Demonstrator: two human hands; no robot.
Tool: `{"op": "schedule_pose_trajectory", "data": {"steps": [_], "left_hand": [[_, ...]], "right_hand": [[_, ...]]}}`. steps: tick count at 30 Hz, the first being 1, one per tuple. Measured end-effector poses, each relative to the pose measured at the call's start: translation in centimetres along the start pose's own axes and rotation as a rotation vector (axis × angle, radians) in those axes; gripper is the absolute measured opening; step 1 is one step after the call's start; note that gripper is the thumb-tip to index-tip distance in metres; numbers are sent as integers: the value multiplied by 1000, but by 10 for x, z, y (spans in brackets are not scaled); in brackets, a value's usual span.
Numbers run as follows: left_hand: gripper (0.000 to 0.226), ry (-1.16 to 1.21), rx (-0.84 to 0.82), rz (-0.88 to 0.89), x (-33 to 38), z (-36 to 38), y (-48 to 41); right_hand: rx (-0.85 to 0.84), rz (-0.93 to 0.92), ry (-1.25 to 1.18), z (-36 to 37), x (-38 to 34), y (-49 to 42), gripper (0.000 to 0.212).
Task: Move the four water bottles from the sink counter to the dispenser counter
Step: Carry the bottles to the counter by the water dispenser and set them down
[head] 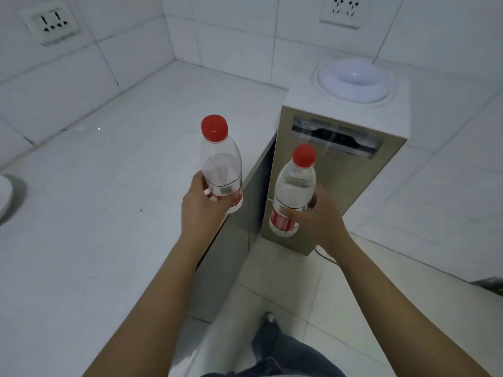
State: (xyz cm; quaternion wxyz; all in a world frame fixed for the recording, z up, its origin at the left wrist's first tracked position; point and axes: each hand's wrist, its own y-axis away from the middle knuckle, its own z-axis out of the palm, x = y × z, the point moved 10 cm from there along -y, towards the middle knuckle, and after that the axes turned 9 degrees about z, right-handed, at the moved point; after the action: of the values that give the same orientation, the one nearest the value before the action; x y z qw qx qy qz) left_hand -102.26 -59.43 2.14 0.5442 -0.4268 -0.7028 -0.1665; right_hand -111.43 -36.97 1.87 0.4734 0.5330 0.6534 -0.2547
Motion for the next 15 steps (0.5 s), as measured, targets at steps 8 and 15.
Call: {"op": "schedule_pose_trajectory", "data": {"steps": [8,15], "left_hand": [[54,10,157,-84,-13,-4,-38],[55,-37,192,-111,-24,-21,-53]], "right_hand": [[-136,-23,16,7,-19,-69,60],[-186,-31,-29,27,-35,-102,60]]}}
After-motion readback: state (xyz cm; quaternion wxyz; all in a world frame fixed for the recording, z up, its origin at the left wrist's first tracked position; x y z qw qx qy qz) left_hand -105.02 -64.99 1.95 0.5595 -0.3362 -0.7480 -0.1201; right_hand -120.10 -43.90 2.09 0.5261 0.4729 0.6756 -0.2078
